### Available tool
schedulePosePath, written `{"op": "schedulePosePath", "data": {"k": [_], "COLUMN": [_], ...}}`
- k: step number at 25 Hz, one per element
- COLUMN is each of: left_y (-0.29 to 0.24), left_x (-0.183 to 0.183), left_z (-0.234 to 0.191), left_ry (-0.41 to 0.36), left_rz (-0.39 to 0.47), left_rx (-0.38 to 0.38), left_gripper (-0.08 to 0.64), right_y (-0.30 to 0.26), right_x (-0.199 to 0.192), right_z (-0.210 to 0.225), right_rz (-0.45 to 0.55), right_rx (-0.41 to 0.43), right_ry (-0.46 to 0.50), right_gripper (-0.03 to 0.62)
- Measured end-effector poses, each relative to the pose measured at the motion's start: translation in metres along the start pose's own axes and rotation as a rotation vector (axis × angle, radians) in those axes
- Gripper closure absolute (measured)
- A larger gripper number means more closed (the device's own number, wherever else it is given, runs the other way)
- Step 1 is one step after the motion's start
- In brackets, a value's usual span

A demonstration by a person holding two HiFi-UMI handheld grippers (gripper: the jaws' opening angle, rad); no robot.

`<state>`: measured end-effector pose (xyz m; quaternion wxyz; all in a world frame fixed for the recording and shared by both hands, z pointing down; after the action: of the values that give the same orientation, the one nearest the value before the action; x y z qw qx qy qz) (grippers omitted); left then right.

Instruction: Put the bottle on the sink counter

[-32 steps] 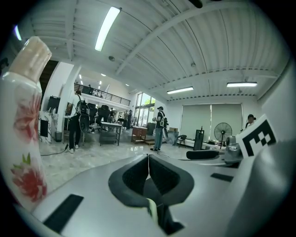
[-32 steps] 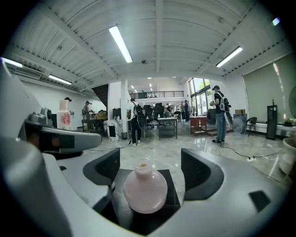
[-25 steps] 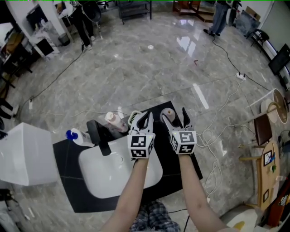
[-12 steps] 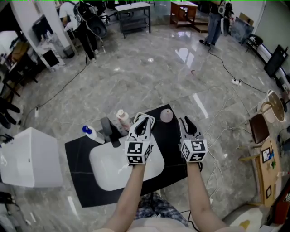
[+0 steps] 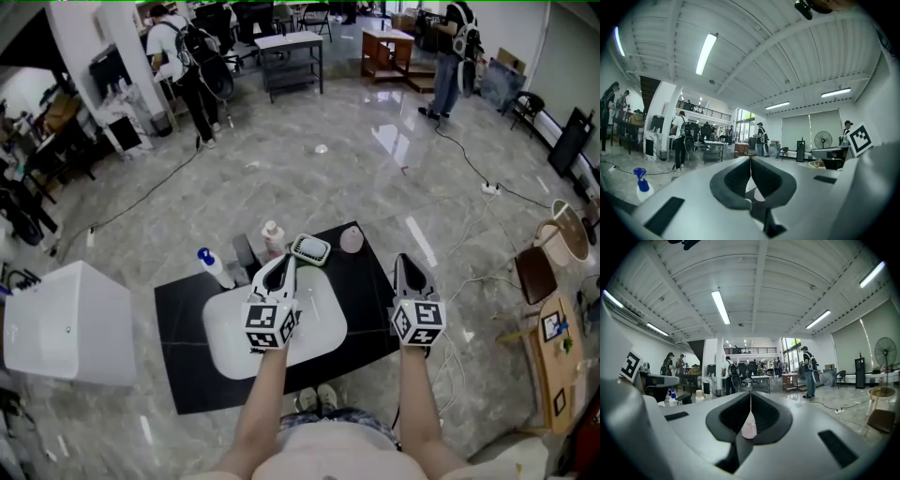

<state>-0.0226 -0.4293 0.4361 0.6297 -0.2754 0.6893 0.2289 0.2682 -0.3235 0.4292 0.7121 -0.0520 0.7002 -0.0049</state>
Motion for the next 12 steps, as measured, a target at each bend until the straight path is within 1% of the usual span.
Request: {"op": "schedulePosePath", "data": {"k": [5, 12], "left_y": [0.039, 0.065], "left_x": [0.015, 0.017], "left_z": [-0.004, -0.016], "left_ry": [-0.004, -0.002], "left_rz": [0.014, 0.024], "left_rx": [0.036, 0.081], "left_gripper": [0.532, 0.532], "right_y": [0.030, 0.058], "right_x": [0.014, 0.013], "right_z": [-0.008, -0.009], "right_rz": [0.012, 0.048], "right_rx": [0.004, -0.017], "right_ry": [0.002, -0.021], "right_gripper": [0.574, 0.575]}}
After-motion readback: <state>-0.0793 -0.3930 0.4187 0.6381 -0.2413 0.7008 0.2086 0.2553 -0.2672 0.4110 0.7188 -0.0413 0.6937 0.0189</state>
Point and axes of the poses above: the fingertips, and each gripper's own axes: y backward along the fingers, z to its right, x out of its top, the point moved 9 cm from there along y, backward along the fingers
